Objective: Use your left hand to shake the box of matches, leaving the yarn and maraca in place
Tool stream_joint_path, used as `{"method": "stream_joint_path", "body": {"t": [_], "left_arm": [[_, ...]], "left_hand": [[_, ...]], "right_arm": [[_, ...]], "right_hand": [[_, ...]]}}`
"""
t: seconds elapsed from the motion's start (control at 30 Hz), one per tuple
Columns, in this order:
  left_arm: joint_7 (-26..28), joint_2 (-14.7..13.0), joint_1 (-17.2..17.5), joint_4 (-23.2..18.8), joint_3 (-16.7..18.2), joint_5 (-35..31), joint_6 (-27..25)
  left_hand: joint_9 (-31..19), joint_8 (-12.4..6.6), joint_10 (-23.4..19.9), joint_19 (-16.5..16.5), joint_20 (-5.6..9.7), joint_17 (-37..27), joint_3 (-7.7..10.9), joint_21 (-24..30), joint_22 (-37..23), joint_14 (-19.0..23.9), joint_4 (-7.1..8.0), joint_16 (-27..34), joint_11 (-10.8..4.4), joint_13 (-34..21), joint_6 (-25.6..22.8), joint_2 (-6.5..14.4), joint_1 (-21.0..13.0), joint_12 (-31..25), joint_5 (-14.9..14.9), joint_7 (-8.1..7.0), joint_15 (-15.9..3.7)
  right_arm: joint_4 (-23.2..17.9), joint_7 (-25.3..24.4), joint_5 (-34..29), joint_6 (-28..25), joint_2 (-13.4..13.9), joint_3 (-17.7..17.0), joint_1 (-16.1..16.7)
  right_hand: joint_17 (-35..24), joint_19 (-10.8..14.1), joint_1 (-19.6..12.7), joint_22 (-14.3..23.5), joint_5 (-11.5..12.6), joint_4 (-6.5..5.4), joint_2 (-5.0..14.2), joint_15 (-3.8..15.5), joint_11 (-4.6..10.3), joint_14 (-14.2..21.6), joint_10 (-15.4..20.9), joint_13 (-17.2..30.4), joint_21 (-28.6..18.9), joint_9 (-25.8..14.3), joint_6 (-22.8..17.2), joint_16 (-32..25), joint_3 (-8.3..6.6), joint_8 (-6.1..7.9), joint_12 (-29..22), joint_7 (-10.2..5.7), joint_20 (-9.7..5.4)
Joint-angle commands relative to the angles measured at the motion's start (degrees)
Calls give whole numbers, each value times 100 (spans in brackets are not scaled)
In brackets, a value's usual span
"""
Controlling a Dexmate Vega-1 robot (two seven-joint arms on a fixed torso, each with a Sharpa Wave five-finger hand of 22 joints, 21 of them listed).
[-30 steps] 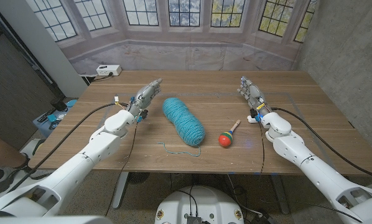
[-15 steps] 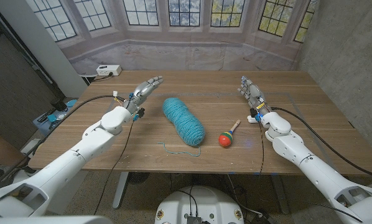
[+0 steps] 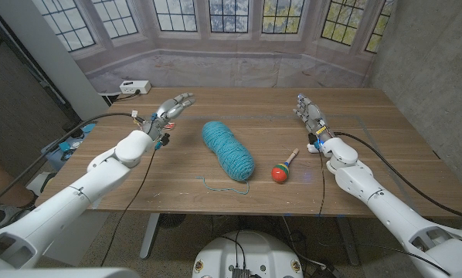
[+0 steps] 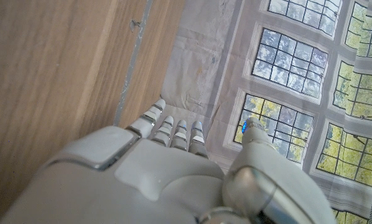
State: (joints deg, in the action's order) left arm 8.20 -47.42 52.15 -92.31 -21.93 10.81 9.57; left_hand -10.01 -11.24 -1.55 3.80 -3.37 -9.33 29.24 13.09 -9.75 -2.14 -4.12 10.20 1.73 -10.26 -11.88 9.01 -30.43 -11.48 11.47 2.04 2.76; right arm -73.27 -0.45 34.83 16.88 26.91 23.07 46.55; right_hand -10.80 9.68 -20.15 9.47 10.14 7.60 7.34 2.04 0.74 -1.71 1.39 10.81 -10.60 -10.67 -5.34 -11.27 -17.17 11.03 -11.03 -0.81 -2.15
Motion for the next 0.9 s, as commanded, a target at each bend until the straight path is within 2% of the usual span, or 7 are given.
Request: {"method": "stream_joint_path", "body": {"t": [0.03,0.1,0.23,0.63,0.9], "left_arm": [[43,-437,112,-304,142,-430,-246],[-14,-519,90,-328,143,-502,-275],[-161,-648,21,-314,146,-583,-282],[-386,-966,-284,-247,13,-1209,-381],[-507,-1135,-499,-89,-102,-1649,-336]], "left_hand": [[-27,-22,28,60,-29,-23,-29,-27,-17,19,-71,-7,-34,-35,-48,-122,30,-16,-3,2,110],[-29,-11,36,82,-98,-27,-52,-30,-19,6,-96,-11,-43,-37,-49,-159,39,-14,-13,-5,147],[-30,8,76,104,-137,-31,-73,-32,-22,3,-120,-9,-31,-40,-27,-187,46,0,-24,-17,183],[-35,43,86,225,-125,-43,-174,-27,-25,96,-202,28,-65,-49,6,-339,83,-6,-102,-68,187],[-36,37,-2,357,-56,-51,-253,-35,-25,229,-331,56,-195,-58,-29,-478,46,-48,-146,-181,84]], "right_arm": [[113,-61,-36,33,-106,31,-70],[114,-83,-45,37,-116,34,-65],[99,-136,-51,36,-127,29,-39],[81,-255,-72,26,-179,42,9],[120,-288,-102,-2,-217,77,-18]], "right_hand": [[-15,58,-48,20,7,41,-1,10,3,17,37,16,-34,-16,-40,-38,-22,35,-27,-11,-157],[-15,59,-51,20,7,43,-2,7,6,17,32,16,-34,-16,-40,-37,-22,34,-25,-7,-154],[-15,63,-56,20,5,47,-4,6,3,18,29,16,-35,-16,-43,-37,-22,35,-24,-5,-154],[-17,76,-70,20,2,54,-5,12,5,27,30,18,-38,-17,-54,-39,-23,35,-23,4,-158],[-18,86,-78,21,0,58,-3,13,3,37,37,19,-40,-18,-61,-43,-24,36,-25,14,-162]]}}
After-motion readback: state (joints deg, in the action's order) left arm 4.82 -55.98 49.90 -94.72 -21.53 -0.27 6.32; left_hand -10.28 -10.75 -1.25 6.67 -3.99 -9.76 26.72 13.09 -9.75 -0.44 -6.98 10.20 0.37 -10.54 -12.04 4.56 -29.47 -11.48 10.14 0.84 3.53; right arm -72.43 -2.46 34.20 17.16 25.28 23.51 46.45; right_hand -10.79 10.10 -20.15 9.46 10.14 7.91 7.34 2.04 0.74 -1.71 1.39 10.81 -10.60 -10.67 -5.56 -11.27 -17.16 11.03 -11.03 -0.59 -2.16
